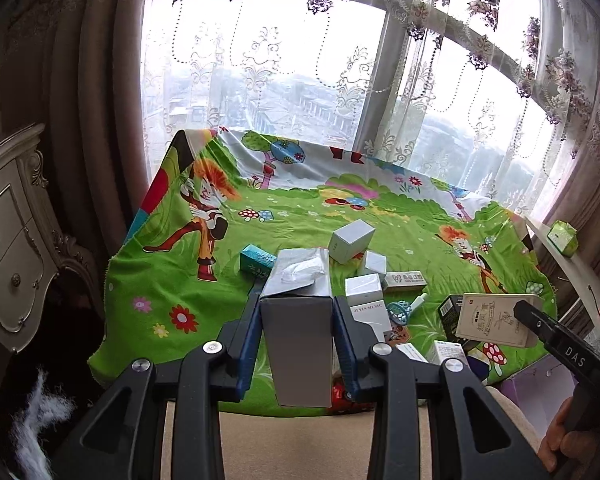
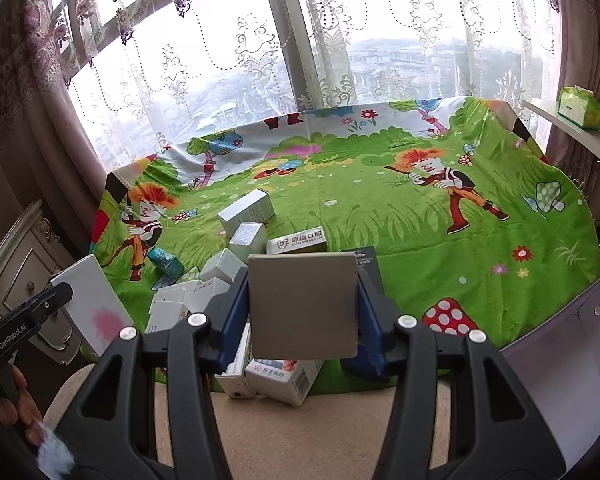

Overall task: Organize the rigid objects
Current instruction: 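Grasp a beige box with the right tool while the left tool grasps a white box, then carry both boxes to the purple storage box and open both tools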

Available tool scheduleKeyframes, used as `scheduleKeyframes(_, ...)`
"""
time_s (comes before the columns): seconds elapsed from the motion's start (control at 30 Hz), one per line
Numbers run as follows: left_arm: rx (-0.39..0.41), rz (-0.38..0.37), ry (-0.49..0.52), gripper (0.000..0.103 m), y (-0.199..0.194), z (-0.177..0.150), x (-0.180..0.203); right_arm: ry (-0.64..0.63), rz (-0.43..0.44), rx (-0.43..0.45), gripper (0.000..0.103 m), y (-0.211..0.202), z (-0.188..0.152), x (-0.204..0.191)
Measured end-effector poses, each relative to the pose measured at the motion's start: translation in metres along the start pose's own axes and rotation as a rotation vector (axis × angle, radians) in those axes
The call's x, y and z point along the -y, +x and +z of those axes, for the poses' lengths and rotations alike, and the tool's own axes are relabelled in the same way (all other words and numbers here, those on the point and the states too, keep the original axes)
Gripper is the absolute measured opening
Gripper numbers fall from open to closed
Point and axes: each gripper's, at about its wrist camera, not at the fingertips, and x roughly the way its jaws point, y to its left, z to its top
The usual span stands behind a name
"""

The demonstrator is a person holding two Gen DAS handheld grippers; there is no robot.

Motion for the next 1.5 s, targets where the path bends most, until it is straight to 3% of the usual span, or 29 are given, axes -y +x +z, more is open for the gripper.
scheduleKeyframes(0.2, -0.035, -0.157, 0.030, 0.036, -0.005, -0.006, 0.037, 0.015, -0.037, 0.010, 0.054, -0.020, -0.008, 0.020)
scheduleKeyframes(0.37, -0.122, -0.327, 0.019, 0.036, 0.003, -0.018, 0.067, 0.043, -0.085, 0.017, 0.054, -0.040, -0.017, 0.048)
scheduleKeyframes(0.63, -0.240, -0.581, -0.009, 0.036, 0.009, -0.034, 0.111, 0.073, -0.279, 0.020, 0.054, -0.074, -0.033, 0.099)
scheduleKeyframes(1.03, -0.483, -0.901, 0.010, 0.036, 0.028, -0.065, 0.190, 0.202, -0.446, -0.009, 0.055, -0.100, -0.052, 0.167)
scheduleKeyframes(1.1, -0.521, -0.924, 0.057, 0.043, 0.029, -0.071, 0.202, 0.231, -0.485, -0.001, 0.055, -0.105, -0.054, 0.176)
scheduleKeyframes(1.13, -0.531, -0.922, 0.073, 0.054, 0.028, -0.073, 0.205, 0.248, -0.507, 0.004, 0.055, -0.107, -0.055, 0.180)
scheduleKeyframes(1.17, -0.528, -0.922, 0.082, 0.064, 0.027, -0.074, 0.206, 0.266, -0.518, 0.013, 0.061, -0.110, -0.056, 0.184)
scheduleKeyframes(1.2, -0.520, -0.919, 0.090, 0.068, 0.025, -0.074, 0.206, 0.285, -0.516, 0.030, 0.071, -0.113, -0.057, 0.187)
scheduleKeyframes(1.3, -0.496, -0.889, 0.083, 0.070, 0.025, -0.070, 0.196, 0.313, -0.506, 0.073, 0.085, -0.121, -0.056, 0.189)
scheduleKeyframes(1.5, -0.405, -0.785, 0.067, 0.076, 0.023, -0.058, 0.169, 0.289, -0.445, 0.050, 0.089, -0.110, -0.055, 0.182)
